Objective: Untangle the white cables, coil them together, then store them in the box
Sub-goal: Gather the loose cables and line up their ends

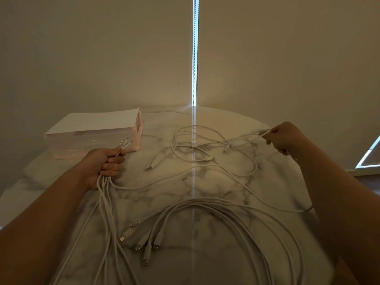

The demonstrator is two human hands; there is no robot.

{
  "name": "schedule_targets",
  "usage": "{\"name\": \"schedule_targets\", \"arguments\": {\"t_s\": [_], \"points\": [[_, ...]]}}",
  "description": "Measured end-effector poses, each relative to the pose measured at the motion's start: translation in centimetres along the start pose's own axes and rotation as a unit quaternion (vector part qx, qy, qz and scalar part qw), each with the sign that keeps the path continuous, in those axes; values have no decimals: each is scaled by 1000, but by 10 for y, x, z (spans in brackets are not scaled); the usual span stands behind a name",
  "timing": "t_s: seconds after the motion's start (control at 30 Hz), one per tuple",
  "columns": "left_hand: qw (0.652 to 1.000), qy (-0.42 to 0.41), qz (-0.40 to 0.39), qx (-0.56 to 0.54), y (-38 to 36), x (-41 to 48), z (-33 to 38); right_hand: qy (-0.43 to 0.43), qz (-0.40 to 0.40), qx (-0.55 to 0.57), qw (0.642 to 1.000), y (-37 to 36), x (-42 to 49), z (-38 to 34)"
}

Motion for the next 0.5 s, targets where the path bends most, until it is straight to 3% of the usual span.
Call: {"name": "schedule_targets", "arguments": {"t_s": [0.2, 0.33, 0.5], "points": [[1000, -1, -5, -1, -3, -2, -1, 35, -76, -75, 994, -4, -4, 2], [1000, -7, -11, 5, -4, -2, -1, 95, -61, -228, 967, -3, -3, -1], [1000, -7, -12, 8, -1, 0, -1, 102, -84, -310, 941, -3, -5, -4]]}}
Point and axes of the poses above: each hand's wrist, its own x-axis towards the middle knuckle, its own y-axis out of the back of the hand, z = x × y, the point moved 1 cm from there along x, towards the middle knuckle, and after that the axes turned 1 degree about y, right-handed, at the moved point
